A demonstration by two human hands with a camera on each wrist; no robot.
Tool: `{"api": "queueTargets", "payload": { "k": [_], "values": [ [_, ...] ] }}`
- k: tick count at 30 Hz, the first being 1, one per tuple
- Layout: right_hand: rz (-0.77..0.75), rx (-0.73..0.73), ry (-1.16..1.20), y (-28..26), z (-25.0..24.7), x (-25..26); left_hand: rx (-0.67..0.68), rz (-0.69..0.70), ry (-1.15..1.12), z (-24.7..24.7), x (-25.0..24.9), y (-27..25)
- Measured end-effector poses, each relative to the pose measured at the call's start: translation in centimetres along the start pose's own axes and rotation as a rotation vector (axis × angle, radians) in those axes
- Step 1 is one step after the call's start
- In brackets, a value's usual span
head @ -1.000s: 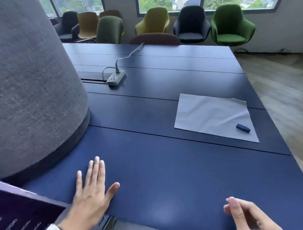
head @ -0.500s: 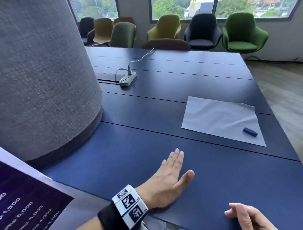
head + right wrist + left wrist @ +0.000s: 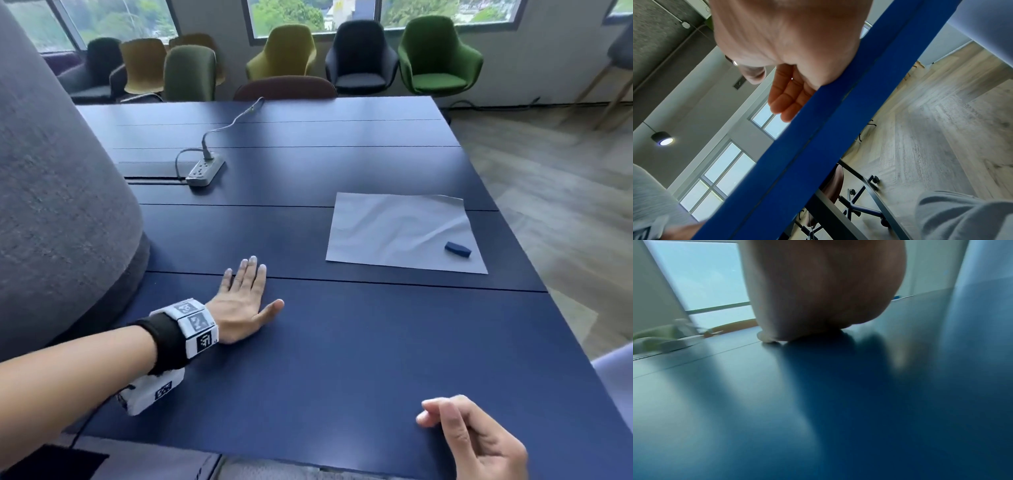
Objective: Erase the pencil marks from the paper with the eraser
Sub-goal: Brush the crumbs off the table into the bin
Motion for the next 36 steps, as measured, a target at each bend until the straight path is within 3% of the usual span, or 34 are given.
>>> {"api": "queueTargets", "payload": {
  "k": [8, 10, 11, 16, 18, 20, 26, 29, 33, 36],
  "values": [
    [-0.001, 0.011, 0.020, -0.1, -0.2, 0.0, 0.086, 0.580, 0.089, 2.7, -19.5, -2.0],
    [-0.002, 0.005, 0.039, -0.2, -0.3, 0.1, 0.108, 0.715, 0.087, 2.8, -22.2, -3.0],
    [0.003, -0.003, 0.051, -0.2, -0.5, 0.0, 0.094, 0.716, 0.061, 2.2, -22.3, -2.9],
    [0.052, 0.052, 0.080, -0.2, -0.7, -0.7, -0.010, 0.291, 0.060, -1.2, -13.4, 1.6],
    [0.058, 0.062, 0.087, -0.1, -0.7, -0.8, 0.018, 0.235, 0.127, -0.7, -11.8, 2.0],
    [0.065, 0.052, 0.110, -0.1, -0.9, -0.8, 0.043, 0.282, 0.159, 0.7, -14.1, 1.5],
    [0.074, 0.017, 0.132, -0.2, -1.1, -1.1, 0.127, 0.584, 0.112, 3.4, -27.0, -1.6],
    [0.041, -0.002, 0.119, -0.2, -1.6, -1.5, 0.201, 0.609, -0.075, 2.1, -27.8, -2.6],
    [0.074, 0.003, 0.199, -0.3, -1.8, -2.2, 0.005, 0.368, -0.191, -0.2, -18.0, -4.2],
    [0.088, 0.032, 0.180, -0.2, -1.4, -2.2, -0.211, 0.024, -0.174, 0.3, -6.3, -7.6]
  ]
}}
Point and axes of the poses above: each hand's wrist, its own y-axis towards the middle knuckle, its own z-axis out of the palm, x = y × z, the point moved 7 cm from there along y, towards the middle knuckle, and after that the axes turned 10 degrees about -x, right-handed, at the moved point
